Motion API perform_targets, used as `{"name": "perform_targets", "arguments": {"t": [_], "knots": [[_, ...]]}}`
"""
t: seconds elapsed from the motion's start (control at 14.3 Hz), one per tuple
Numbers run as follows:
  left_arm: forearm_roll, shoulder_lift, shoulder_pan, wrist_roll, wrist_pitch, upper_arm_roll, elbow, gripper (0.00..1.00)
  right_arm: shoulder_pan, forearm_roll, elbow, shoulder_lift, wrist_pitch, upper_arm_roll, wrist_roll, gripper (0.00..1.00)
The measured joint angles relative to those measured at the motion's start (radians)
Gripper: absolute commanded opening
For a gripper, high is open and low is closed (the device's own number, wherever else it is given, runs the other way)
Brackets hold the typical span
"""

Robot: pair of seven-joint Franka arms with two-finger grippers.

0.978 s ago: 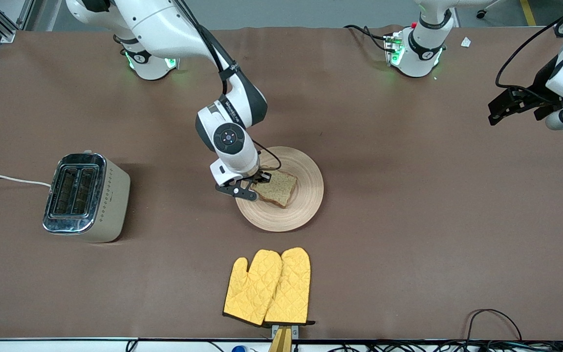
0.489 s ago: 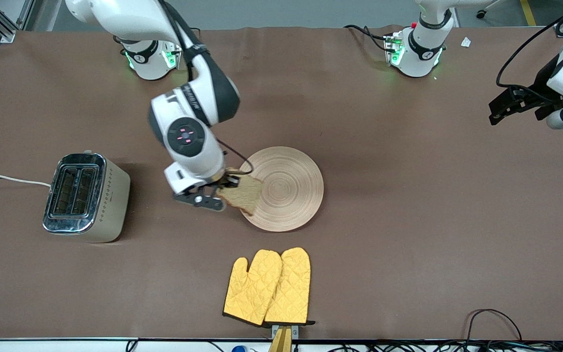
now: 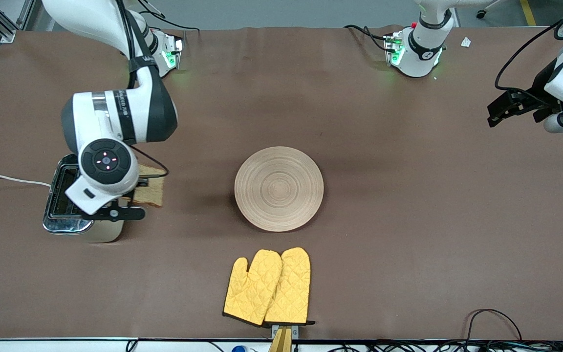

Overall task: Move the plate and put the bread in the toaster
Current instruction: 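Lift the bread with the right gripper and carry it over the toaster, then lower the bread into a toaster slot with the right gripper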

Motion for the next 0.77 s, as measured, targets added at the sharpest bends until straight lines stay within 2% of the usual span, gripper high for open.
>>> {"name": "perform_targets", "arguments": {"t": [0.21, 0.35, 0.56, 0.77], "knots": [[0.0, 0.001, 0.0, 0.0, 0.0, 0.0, 0.0, 1.0, 0.0, -0.186, 0.006, -0.006, -0.027, -0.013, -0.105, 0.0], [0.0, 0.002, 0.0, 0.0, 0.0, 0.0, 0.0, 1.0, -0.001, -0.269, 0.003, -0.007, -0.034, -0.035, -0.157, 0.0], [0.0, 0.002, -0.001, 0.0, 0.0, 0.0, 0.001, 1.0, -0.03, -0.343, -0.031, -0.005, -0.01, -0.053, -0.178, 0.01], [0.0, 0.002, -0.001, 0.0, 0.0, 0.0, 0.003, 1.0, -0.068, -0.351, -0.073, -0.001, 0.048, -0.054, -0.18, 0.01]]}}
